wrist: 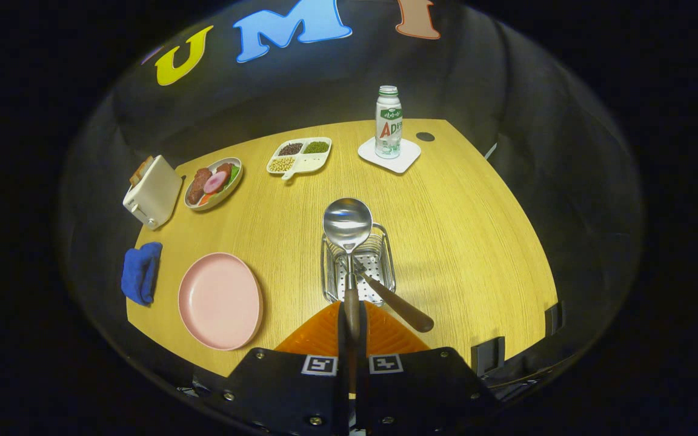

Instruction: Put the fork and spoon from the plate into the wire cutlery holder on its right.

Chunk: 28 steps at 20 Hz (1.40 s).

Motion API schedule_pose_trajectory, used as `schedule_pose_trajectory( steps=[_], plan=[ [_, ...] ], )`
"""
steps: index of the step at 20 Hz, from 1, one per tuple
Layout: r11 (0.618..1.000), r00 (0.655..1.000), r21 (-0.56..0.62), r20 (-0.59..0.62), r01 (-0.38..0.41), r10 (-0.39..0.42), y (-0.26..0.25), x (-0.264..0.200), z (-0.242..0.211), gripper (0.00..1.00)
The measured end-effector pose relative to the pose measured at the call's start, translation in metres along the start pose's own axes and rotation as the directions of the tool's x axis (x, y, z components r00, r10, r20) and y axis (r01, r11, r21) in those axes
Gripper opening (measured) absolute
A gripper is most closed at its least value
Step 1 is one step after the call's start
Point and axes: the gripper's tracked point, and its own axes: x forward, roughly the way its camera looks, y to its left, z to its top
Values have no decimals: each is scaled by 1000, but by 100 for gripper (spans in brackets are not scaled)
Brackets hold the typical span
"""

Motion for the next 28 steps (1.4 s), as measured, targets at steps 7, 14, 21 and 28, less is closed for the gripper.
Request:
schedule_pose_trajectory(
  steps=[7, 14, 21, 28],
  plan=[
    [999, 996, -23, -84, 30, -32, -11, 6, -18, 5],
    [999, 993, -33, -112, 34, -38, -10, 5, -21, 6],
    [999, 996, -34, -87, 26, -29, -2, 1, -7, 10],
    [999, 1000, -51, -14, -4, 3, 11, -1, 11, 100]
  ],
)
